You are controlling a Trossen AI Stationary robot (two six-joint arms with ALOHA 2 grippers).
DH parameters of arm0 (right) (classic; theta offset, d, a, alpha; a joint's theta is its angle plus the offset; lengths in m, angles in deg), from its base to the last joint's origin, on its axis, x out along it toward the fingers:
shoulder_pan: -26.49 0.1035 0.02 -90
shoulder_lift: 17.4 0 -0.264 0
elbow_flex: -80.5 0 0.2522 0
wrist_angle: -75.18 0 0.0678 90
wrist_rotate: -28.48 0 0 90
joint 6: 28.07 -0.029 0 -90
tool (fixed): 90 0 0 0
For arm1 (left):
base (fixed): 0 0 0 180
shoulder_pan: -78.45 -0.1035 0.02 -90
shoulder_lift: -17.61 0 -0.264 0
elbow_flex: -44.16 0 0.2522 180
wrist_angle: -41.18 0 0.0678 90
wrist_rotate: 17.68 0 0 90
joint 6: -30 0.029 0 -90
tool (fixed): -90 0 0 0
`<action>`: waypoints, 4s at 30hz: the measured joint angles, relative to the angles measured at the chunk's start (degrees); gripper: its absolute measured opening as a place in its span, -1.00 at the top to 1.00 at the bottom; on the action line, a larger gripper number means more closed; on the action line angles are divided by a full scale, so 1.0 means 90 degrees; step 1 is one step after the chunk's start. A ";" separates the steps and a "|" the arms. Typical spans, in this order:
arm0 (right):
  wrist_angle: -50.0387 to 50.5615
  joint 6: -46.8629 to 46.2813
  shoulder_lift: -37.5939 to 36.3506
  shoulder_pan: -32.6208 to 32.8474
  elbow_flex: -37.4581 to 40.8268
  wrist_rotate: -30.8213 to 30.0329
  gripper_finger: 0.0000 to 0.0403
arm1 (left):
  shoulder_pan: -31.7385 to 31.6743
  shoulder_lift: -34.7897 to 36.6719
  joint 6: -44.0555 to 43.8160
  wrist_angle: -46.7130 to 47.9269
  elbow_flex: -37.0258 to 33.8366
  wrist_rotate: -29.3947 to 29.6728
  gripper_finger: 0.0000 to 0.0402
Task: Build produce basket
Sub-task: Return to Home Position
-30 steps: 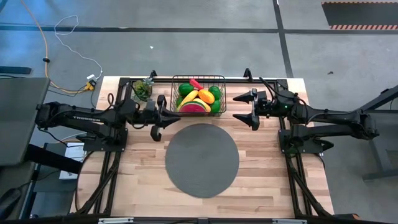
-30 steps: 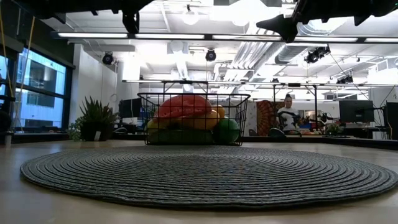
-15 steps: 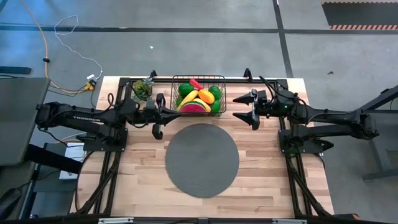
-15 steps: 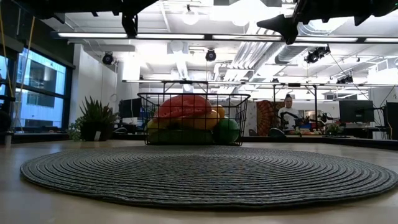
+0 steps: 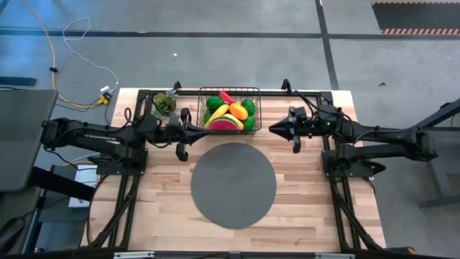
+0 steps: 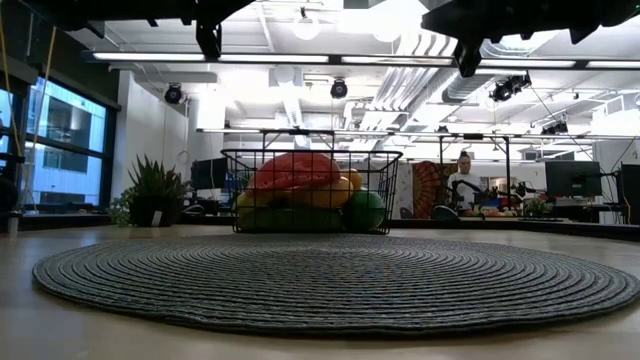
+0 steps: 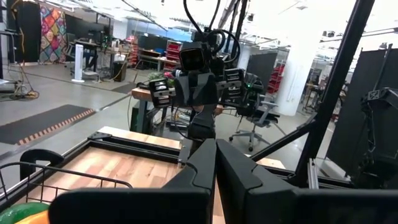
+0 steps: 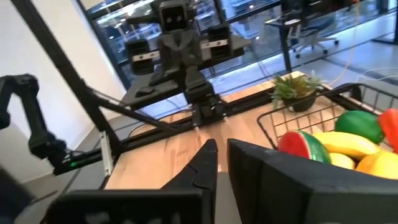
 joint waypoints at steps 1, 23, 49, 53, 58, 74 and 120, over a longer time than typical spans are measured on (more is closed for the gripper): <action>0.0029 0.0000 0.0000 0.0000 0.0000 0.0050 0.92 | 0.0000 0.0000 -0.0002 0.0000 0.0000 0.0000 1.00; 0.0128 0.0139 -0.0469 0.0000 -0.0005 0.0437 1.00 | 0.0171 0.1967 -0.0320 0.1231 -0.0863 0.0136 1.00; 0.0563 0.0296 -0.0471 0.0000 -0.0005 0.0464 1.00 | 0.0416 0.6114 -0.0428 0.2759 -0.2745 0.0570 1.00; 0.0609 0.0296 -0.0471 0.0000 -0.0005 0.0464 1.00 | 0.0415 0.6113 -0.0450 0.3123 -0.2792 0.0500 1.00; 0.0756 0.0274 -0.0471 0.0000 -0.0005 0.0464 1.00 | 0.0415 0.6075 -0.0617 0.2877 -0.3162 0.0515 1.00; 0.0891 0.0357 -0.0497 0.0002 0.0000 0.0764 1.00 | 0.0224 0.5982 -0.0020 0.3453 -0.3157 0.0715 1.00; 0.0561 0.0804 -0.5178 0.0000 0.3548 -0.0207 1.00 | 0.0209 0.5921 -0.0039 0.3441 -0.3150 0.0707 1.00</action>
